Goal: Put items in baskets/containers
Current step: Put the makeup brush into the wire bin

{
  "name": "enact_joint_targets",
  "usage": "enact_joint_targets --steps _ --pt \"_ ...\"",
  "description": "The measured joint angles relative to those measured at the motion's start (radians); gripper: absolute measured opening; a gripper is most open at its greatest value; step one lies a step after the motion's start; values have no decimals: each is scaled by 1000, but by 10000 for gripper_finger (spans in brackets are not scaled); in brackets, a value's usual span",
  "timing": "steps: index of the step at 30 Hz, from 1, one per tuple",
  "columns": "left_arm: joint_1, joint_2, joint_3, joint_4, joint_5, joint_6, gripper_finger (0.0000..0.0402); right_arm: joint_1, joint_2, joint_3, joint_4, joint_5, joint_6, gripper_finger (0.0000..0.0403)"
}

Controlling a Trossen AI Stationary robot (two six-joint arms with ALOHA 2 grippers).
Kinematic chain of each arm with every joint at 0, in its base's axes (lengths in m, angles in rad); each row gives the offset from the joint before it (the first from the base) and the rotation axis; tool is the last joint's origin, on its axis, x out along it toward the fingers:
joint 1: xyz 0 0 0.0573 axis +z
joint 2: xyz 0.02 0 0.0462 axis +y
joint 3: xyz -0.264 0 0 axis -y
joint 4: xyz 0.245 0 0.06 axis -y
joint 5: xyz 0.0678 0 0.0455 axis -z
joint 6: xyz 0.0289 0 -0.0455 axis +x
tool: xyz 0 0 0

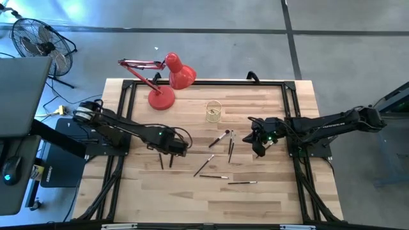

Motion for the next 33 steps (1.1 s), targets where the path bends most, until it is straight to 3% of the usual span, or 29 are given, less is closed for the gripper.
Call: enact_joint_targets --steps 17,33 --pt "8 71 -7 44 -21 -15 100 -2 0 0 3 2 0 2" --pt "11 178 -4 73 42 10 97 -2 0 0 5 1 3 2"
